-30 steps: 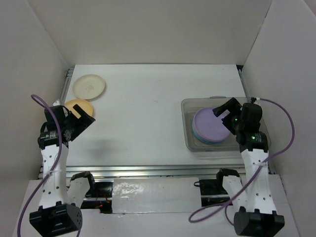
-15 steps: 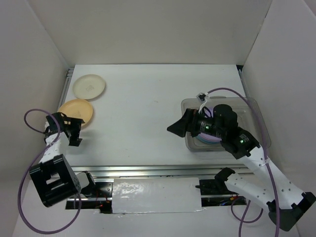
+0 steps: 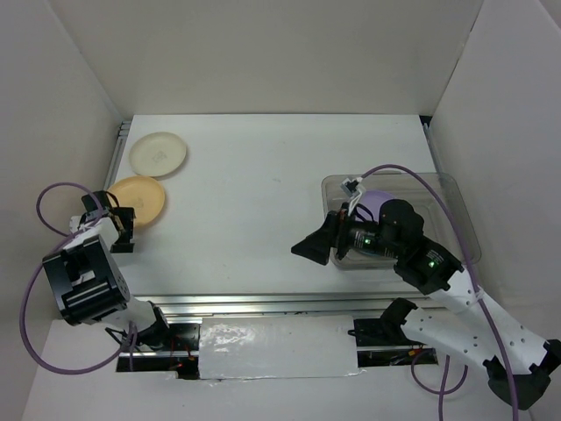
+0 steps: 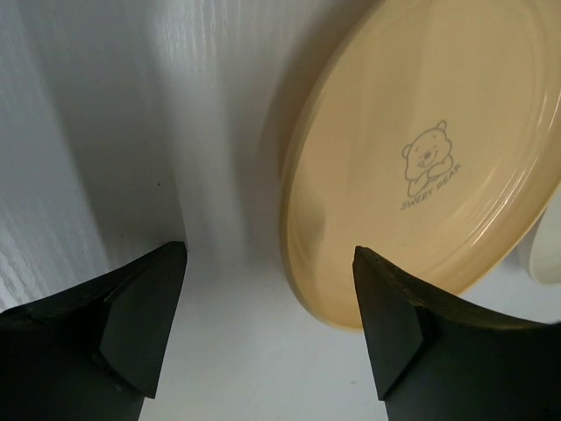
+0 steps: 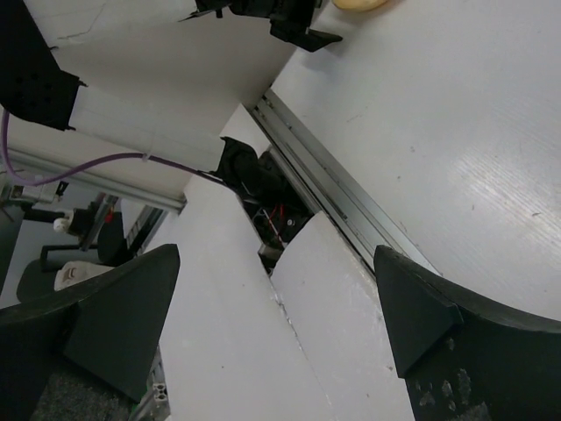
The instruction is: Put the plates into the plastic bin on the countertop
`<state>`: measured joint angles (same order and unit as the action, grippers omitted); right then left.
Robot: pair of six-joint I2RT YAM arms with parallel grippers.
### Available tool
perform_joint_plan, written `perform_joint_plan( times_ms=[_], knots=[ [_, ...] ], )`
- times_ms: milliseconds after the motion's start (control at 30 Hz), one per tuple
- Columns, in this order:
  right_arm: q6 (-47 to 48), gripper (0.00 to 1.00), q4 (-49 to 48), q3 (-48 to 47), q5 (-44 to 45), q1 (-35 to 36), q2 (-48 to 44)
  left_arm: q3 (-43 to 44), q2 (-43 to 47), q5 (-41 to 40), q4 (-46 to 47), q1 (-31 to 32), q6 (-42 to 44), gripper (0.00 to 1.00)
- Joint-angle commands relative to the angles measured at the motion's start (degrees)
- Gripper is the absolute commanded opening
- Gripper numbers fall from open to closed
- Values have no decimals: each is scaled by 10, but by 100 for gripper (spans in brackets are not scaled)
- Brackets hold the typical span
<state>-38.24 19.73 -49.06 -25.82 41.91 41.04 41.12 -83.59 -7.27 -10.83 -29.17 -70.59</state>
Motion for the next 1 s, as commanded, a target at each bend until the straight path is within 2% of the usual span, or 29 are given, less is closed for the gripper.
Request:
perform_joint_plan(
  times_ms=[0, 67, 200, 300, 333, 433, 500, 567, 600, 633, 733, 833, 867, 900, 967],
  knots=[
    [18, 100, -18, -18, 11, 2, -11, 17, -28, -42, 0, -1, -6, 89],
    [17, 100, -17, -17, 15, 2, -17, 29, -44, -42, 1, 1, 0, 82],
    [14, 100, -20, -6, 24, -1, -32, 47, -96, -38, -8, 3, 3, 81],
    [13, 100, -14, -8, 31, -3, -35, 48, -115, -37, -3, 4, 4, 77],
    [14, 100, -12, -10, 33, -2, -35, 49, -119, -37, -4, 6, 4, 68],
    [14, 100, -8, -14, 39, -3, -39, 51, -129, -35, -10, 10, 11, 51],
    [14, 100, -2, -21, 44, -4, -40, 55, -136, -31, -20, 10, 15, 44],
    [16, 100, 5, -30, 49, -5, -45, 64, -144, -29, -37, 12, 23, 33],
    [15, 100, 8, -33, 51, -5, -46, 69, -145, -32, -49, 15, 26, 23],
    [16, 100, 10, -35, 52, -5, -47, 74, -144, -35, -60, 18, 32, 0],
    [16, 100, 14, -42, 62, -6, -50, 87, -115, -65, -129, 36, 28, 0],
    [14, 100, 13, -46, 67, -8, -38, 74, -21, -109, -196, 60, 17, 0],
    [11, 100, 5, -45, 74, -10, -25, 49, 118, -119, -209, 87, 26, 0],
    [11, 100, 5, -45, 74, -10, -25, 48, 120, -119, -209, 87, 26, 0],
    [12, 100, -1, -46, 103, -11, -6, 24, 186, -101, -188, 130, 61, 0]
  ],
)
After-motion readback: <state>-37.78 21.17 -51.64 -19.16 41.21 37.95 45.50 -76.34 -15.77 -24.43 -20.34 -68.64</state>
